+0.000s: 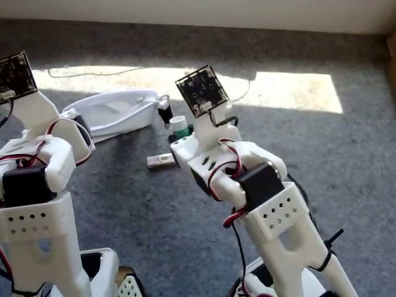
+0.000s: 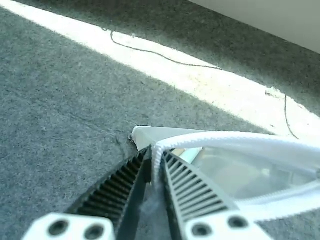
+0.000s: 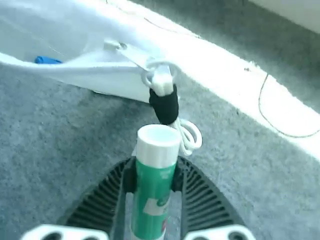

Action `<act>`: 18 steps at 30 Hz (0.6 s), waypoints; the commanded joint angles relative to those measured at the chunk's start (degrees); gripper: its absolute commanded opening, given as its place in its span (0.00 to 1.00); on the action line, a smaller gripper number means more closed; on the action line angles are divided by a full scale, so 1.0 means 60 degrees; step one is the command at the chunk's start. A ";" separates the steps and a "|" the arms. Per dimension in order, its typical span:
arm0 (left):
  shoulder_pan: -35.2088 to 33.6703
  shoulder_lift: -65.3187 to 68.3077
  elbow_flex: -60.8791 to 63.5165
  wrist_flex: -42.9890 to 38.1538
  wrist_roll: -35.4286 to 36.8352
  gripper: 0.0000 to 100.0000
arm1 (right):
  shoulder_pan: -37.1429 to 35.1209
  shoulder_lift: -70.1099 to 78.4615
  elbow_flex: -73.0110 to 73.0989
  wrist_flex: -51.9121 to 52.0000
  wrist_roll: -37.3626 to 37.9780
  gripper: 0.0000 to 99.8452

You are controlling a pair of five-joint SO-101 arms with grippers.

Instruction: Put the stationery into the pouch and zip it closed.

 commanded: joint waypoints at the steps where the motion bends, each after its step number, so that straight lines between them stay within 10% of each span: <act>1: 0.0081 -0.0110 -0.0051 -0.0147 -0.0073 0.01 | -0.0388 -0.0520 -0.0037 -0.0872 -0.0264 0.00; 18: 0.0081 -0.0110 -0.0051 -0.0147 -0.0088 0.01 | -0.1355 -0.0535 -0.0037 -0.4432 -0.0220 0.00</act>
